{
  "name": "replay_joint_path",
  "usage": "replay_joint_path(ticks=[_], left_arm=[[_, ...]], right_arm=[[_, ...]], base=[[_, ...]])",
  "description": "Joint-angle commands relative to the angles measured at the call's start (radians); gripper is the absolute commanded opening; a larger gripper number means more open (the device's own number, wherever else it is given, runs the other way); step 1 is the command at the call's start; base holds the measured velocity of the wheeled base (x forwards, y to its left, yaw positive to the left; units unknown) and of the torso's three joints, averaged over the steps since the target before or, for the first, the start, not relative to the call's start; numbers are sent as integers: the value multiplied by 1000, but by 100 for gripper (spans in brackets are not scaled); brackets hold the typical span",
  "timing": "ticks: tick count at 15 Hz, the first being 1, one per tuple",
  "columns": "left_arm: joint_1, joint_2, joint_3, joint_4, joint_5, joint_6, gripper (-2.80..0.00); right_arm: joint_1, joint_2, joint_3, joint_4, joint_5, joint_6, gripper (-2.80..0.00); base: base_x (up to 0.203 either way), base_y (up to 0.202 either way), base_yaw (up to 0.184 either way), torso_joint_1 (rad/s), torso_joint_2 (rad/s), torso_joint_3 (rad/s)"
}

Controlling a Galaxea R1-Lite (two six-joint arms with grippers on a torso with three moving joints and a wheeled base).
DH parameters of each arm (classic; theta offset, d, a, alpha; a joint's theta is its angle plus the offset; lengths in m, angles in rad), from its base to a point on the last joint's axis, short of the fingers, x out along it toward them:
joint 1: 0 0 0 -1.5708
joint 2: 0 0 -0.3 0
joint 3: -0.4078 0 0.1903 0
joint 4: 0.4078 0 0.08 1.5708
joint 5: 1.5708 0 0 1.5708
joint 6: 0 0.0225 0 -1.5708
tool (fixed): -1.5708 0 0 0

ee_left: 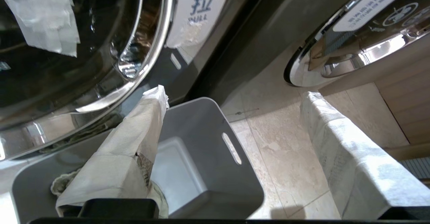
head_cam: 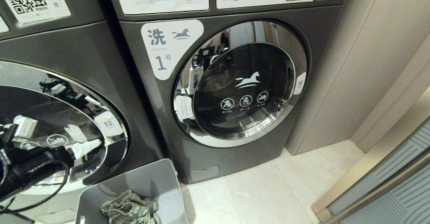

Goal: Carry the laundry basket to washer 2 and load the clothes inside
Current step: Open the lid of the washing machine

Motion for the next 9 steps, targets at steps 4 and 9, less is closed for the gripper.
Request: replay_joint_path(ticks=[4,9], left_arm=[[2,20,-82,100,-3,-5,0],[2,23,-133,199,1,-5,0]], right_arm=[[0,0,40,-2,1,-1,-280],[0,0,40,-2,1,-1,-280]], base=[[0,0,0,0,0,0],[0,0,0,0,0,0]])
